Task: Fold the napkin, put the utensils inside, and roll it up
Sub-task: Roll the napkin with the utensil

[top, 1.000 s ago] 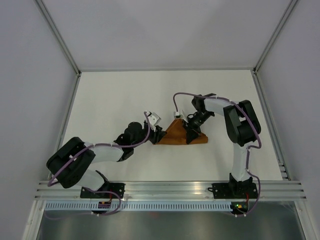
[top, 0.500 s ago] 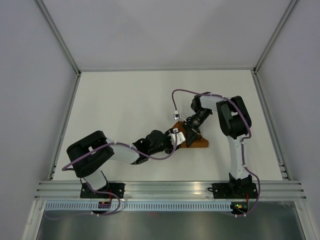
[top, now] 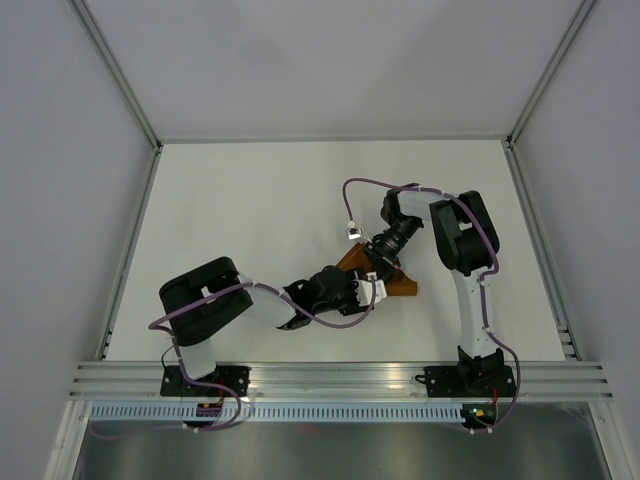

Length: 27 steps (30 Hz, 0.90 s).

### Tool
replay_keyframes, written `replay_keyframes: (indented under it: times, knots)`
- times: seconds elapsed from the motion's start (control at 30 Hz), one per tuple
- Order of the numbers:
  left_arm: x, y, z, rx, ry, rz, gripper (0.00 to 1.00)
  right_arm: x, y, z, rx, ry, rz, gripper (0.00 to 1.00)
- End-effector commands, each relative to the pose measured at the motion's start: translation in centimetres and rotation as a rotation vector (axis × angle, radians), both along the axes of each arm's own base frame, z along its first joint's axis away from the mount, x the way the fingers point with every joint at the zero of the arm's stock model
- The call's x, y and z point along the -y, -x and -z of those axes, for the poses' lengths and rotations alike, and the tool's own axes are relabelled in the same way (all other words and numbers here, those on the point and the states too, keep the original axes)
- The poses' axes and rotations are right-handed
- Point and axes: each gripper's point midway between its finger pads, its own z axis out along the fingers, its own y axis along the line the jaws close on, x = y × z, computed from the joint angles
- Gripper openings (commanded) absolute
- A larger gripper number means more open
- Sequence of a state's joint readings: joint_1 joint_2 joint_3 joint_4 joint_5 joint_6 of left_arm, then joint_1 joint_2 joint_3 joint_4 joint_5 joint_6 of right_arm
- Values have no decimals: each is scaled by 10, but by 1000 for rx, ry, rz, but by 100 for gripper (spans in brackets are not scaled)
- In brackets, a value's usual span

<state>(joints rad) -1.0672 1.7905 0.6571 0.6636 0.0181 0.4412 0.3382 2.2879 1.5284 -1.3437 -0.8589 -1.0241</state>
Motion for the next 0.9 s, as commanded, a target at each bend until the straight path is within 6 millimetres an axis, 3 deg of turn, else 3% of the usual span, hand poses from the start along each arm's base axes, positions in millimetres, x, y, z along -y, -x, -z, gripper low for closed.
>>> replay_keyframes:
  times: [0.0,0.13,0.3,0.37,0.43,0.5,0.6,0.87]
  knots:
    - [3,-4,12,37,-78,29,61,17,-25,54,185,69,-118,0]
    - [0,-1,24,8,-132,39,45,17,-25,54,183,67,-121,0]
    - [0,12,43,-78,-188,87,19,17,-25,54,185,64,-126,2]
    - [0,17,46,-108,-197,103,9,16,-25,52,191,59,-121,11]
    - [1,21,48,-131,-195,115,2,14,-28,47,214,53,-107,28]
    - [0,29,54,-181,-209,138,2,11,-35,35,254,42,-91,41]
    - [1,37,58,-264,-217,167,2,5,-46,13,350,3,-65,50]
    - [3,48,50,-459,-172,204,2,15,-86,-34,532,4,142,65]
